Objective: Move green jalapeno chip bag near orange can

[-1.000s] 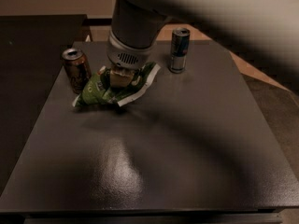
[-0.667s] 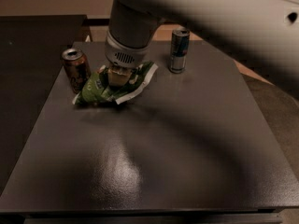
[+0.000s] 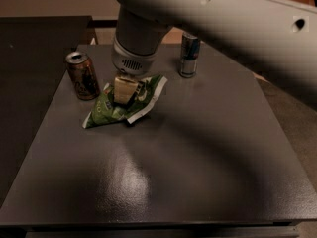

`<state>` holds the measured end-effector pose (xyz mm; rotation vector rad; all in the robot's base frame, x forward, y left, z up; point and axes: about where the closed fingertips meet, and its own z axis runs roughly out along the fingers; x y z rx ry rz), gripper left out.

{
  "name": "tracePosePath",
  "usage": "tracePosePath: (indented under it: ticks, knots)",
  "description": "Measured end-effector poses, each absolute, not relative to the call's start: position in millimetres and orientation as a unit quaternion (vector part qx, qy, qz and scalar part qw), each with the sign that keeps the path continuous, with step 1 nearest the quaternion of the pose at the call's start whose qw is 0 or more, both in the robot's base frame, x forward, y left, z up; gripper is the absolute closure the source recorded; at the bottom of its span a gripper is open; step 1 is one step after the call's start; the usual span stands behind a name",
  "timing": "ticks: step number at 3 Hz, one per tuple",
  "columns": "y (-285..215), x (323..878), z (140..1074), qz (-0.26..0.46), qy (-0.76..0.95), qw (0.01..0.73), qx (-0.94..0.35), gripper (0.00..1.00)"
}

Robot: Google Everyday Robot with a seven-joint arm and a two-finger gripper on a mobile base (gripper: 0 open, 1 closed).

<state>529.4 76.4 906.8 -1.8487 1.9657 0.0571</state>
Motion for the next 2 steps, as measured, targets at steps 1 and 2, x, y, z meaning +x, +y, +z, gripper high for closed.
tracePosePath:
  ticks: [1, 2]
  knots:
    - [76.8, 528.8, 906.7, 0.02, 0.71, 0.219, -0.669, 0.0]
    - [76.8, 528.8, 906.7, 0.02, 0.71, 0.219, -0.669, 0.0]
